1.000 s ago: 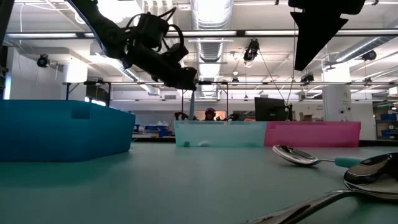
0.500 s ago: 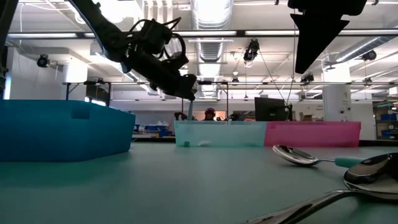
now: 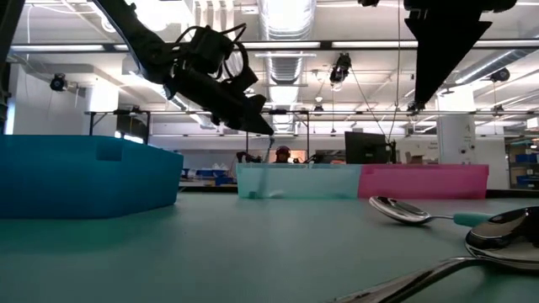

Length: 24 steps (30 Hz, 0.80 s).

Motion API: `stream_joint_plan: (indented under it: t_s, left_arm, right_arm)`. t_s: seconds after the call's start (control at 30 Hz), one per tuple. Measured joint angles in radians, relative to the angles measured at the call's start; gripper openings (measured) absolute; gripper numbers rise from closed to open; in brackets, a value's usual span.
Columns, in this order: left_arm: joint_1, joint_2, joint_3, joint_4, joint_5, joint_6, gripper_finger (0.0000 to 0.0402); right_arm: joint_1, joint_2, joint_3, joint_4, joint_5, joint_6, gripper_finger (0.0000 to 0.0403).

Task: Sort silverware by color (type)
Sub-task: Put the right blue spoon into the light blue bin

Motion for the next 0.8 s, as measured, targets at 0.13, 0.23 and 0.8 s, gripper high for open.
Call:
stream_joint_plan:
  t_s: [0.13,0.23,0.8]
  left_arm:
    - [-0.005,0.000,0.000,0.009,0.009,0.001,0.0122]
    - [-0.008,0.000,0.000,0.040,0.059,0.001,0.0149]
    - [-0.109,-0.006,0.000,0.338,1.069,-0.547,0.0150]
  right_arm:
    - [0.000,0.000,0.000,0.002,-0.051,0.000,0.0160]
    - [0.000,0.000,0.000,0.003,-0.084,0.001,0.0160]
    - [0.000,0.000,-0.054,0.185,-0.280,0.120,0.0160]
